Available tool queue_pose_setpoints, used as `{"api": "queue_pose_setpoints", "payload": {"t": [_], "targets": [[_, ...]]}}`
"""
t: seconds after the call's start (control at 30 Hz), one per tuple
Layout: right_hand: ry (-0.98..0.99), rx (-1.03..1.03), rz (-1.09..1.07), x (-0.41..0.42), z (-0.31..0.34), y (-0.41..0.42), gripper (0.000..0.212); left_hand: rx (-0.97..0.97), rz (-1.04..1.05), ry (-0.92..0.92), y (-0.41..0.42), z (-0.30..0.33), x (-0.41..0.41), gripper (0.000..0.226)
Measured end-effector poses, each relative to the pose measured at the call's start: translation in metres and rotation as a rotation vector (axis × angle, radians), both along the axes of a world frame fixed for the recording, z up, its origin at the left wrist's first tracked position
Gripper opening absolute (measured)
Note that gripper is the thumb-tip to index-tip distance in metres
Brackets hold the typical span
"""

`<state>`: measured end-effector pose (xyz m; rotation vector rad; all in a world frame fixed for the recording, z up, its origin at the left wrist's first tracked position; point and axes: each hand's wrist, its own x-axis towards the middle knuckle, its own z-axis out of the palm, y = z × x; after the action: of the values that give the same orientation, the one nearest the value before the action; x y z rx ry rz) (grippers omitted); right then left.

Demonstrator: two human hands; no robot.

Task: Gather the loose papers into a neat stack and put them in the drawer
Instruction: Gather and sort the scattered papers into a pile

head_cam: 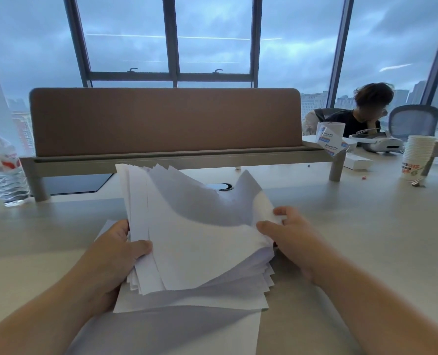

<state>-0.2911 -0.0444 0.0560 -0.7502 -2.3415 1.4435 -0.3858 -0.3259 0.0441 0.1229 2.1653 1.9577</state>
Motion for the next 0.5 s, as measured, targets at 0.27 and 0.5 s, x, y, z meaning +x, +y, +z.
{"api": "queue_pose_setpoints", "payload": {"t": [0.27,0.5], "targets": [[0.230,-0.416,-0.004,-0.004,-0.006,0.004,0.061,-0.002,-0.001,0.004,0.000,0.002,0.001,0.030],[0.056,-0.082,0.117,-0.006,-0.022,-0.008,0.037,-0.002,-0.012,-0.001,-0.001,0.003,0.003,0.030]]}}
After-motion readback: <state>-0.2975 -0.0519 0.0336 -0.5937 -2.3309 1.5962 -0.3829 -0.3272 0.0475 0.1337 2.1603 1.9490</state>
